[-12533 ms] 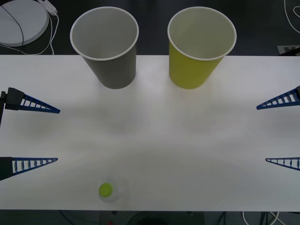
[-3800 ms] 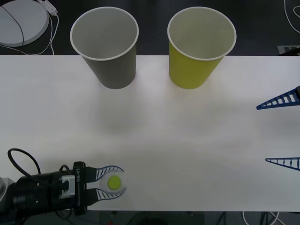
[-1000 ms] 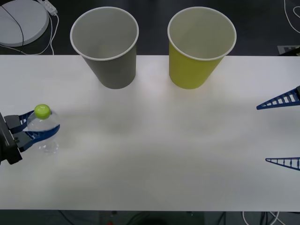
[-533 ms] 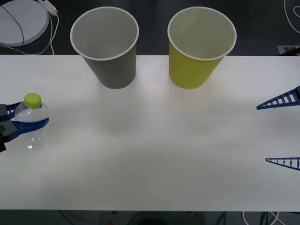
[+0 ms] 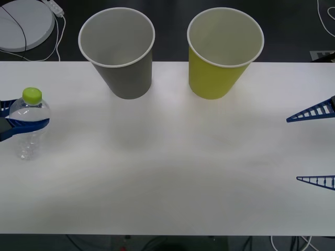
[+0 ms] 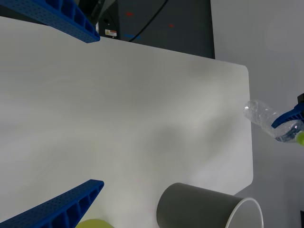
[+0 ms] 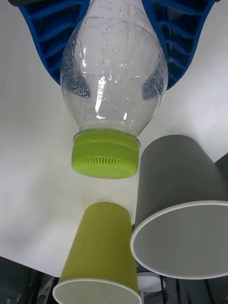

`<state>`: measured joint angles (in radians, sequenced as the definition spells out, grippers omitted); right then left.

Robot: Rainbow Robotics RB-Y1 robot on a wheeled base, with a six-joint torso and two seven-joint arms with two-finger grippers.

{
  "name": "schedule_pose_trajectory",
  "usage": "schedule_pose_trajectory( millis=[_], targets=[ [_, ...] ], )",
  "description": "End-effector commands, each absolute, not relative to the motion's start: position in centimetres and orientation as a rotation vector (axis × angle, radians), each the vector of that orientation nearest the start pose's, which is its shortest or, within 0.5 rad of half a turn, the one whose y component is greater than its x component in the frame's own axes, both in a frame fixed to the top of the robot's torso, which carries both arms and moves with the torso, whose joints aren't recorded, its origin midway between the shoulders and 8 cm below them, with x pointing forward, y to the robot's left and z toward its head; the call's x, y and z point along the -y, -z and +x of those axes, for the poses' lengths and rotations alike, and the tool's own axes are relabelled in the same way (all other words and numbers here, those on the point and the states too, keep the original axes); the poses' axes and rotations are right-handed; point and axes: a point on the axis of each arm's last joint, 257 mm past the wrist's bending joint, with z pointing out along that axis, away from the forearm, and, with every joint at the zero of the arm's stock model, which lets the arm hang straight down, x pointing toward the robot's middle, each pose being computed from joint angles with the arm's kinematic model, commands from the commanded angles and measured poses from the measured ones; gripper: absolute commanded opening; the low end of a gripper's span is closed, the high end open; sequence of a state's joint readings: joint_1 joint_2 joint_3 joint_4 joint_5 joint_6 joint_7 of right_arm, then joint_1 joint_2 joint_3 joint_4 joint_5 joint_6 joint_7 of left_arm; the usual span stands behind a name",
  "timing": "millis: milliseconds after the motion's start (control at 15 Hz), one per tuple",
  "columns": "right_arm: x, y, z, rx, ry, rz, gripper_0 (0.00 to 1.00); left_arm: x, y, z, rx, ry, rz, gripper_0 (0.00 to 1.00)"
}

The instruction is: Put the can into the green bin and the plastic bottle into the gray bin

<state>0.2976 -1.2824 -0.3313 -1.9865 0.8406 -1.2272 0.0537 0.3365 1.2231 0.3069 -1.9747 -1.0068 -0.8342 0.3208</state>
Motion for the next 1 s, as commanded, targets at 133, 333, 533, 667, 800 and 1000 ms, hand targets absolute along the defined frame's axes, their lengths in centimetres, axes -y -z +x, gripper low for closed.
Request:
schedule_pose_trajectory(
  millis=[133, 333, 533, 667, 800, 1000],
  targets=[
    [24.8, 8.7, 29.9, -1.379, -0.516, -1.617, 1.00, -30.4, 7.7, 40.2, -1.701, 0.323, 1.050, 0.00],
    [24.8, 8.7, 29.9, -1.379, -0.516, -1.617, 1.00, -31.4, 6.7, 41.4, -1.726, 0.282, 1.059, 0.00],
    [24.8, 8.7, 29.9, -1.379, -0.516, -1.617, 1.00, -32.0, 5.6, 42.3, -1.770, 0.255, 1.090, 0.00],
    [24.8, 8.7, 29.9, -1.379, -0.516, -1.617, 1.00, -32.1, 4.6, 42.8, -1.795, 0.234, 1.086, 0.00],
    [24.8, 8.7, 29.9, -1.379, -0.516, -1.617, 1.00, -32.4, 3.6, 43.1, -1.835, 0.217, 1.105, 0.00],
    [24.8, 8.7, 29.9, -1.379, -0.516, -1.617, 1.00, -33.0, 1.9, 43.5, -1.878, 0.190, 1.112, 0.00]
  ],
)
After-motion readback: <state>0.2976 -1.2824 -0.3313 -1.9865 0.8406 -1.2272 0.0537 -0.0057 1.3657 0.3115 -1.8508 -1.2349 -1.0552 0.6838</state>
